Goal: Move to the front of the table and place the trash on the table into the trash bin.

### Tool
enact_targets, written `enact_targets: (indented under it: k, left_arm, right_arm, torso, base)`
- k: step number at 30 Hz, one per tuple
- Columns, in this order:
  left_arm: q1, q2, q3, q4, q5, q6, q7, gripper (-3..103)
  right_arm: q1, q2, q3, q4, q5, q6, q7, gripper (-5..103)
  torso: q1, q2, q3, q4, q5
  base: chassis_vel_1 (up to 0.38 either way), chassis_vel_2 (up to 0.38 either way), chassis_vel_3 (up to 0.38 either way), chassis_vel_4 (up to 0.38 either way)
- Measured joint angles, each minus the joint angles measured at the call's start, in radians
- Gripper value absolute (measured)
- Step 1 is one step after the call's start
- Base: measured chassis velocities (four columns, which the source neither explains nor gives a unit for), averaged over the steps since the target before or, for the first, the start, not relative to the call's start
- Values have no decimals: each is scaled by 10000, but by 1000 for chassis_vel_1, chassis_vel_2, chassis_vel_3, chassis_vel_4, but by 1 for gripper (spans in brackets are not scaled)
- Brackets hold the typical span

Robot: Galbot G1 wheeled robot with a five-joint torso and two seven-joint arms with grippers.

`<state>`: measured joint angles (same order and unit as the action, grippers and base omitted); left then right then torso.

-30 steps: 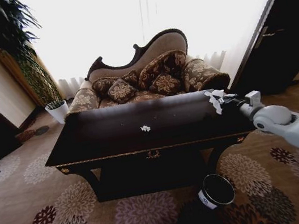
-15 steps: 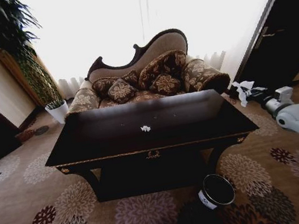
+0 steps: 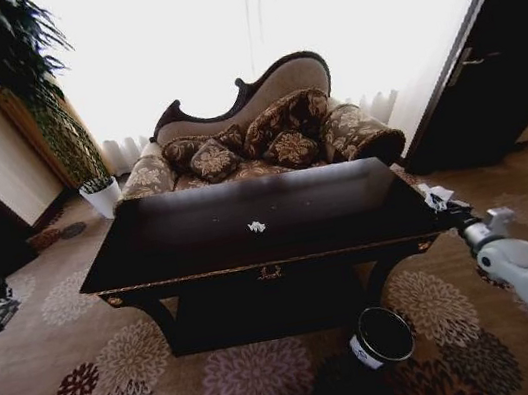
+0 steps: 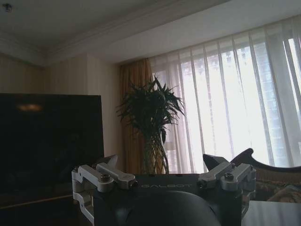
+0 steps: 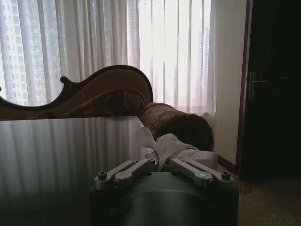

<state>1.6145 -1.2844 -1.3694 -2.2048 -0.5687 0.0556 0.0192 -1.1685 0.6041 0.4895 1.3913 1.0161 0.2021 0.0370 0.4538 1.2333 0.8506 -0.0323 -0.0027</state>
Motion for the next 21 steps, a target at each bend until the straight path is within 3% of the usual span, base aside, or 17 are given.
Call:
enact_targets:
  k: [6,11,16,18,21]
  left_arm:
    - [147,-57,-55,-73,47,25,-9,100]
    - [199,-105,-90,-71,87,22,-12,100]
    - [233,-152,-41,-86,156,21,-14,100]
    - [236,-147,-48,-88,158,18,-15,100]
    - [237,-126,-81,-58,151,17,-18,100]
  right_arm:
    - [-1018,925,1067,774,-82,32,34,0]
    - [-1059,1042,1223,943,-24,54,86,0]
    - [-891,1007,1141,1375,1121,-70,410,0]
    - [-651,944,1095,1688,1759,-133,429,0]
    - [-436,850,1095,1788,1925,-17,315,0]
  torso:
    - [-3,5,-3,-3,6]
    - [-2,3,2,-7,25]
    - [-1,-2,6,-20,37]
    - [1,-5,8,9,55]
    - [5,-6,8,18,37]
  base:
    - [0,0,0,0]
    - [0,0,0,0]
    - [0,0,0,0]
    - [0,0,0,0]
    - [0,0,0,0]
